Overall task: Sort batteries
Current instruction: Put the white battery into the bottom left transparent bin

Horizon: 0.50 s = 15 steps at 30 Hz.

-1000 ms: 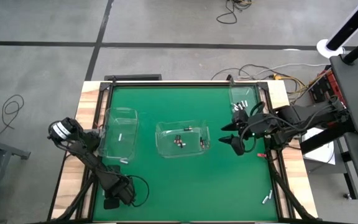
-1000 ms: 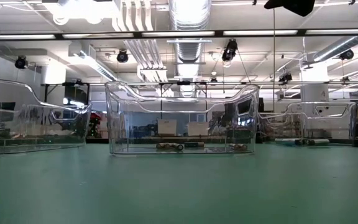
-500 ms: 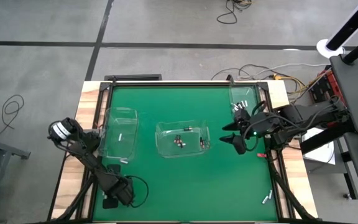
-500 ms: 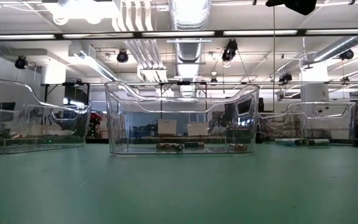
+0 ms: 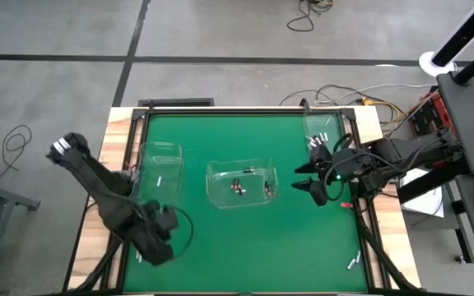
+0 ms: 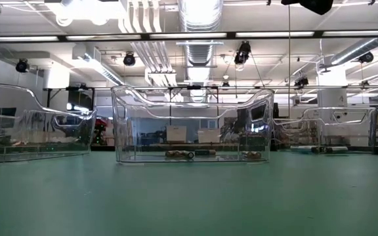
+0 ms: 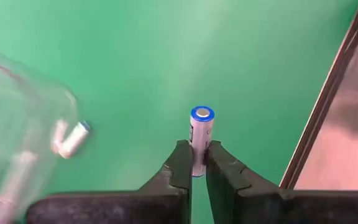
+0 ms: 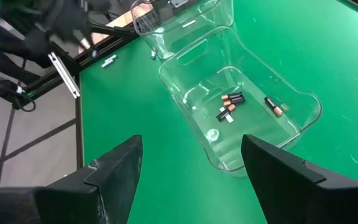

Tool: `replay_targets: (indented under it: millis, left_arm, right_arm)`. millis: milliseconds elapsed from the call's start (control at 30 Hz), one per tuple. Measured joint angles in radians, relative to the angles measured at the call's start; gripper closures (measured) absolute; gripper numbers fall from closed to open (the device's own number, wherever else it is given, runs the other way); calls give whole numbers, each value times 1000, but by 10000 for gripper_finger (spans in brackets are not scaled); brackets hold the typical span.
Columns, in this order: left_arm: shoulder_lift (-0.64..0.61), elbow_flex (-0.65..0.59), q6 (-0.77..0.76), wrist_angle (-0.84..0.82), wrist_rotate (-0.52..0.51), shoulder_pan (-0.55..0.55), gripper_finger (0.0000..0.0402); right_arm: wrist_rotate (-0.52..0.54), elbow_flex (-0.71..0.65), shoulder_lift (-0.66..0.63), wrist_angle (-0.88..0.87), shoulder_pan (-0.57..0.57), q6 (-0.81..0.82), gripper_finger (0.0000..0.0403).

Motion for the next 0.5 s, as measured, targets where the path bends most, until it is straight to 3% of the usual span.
replay_targets:
  millis: [100,167,300,500]
  left_arm:
    - [-111,-7,12,-49,-105,37,395]
    - [-157,-17,55,-117,-118,77,395]
    - [-215,-34,171,-295,-48,193,395]
    - [-219,-46,519,-425,27,459,395]
  right_arm:
    - [0,0,4,0,-7,-14,145]
    - [0,0,4,0,-7,-14,149]
    - [-2,0,4,0,-7,1,156]
    - [-11,0,4,0,-4,21,167]
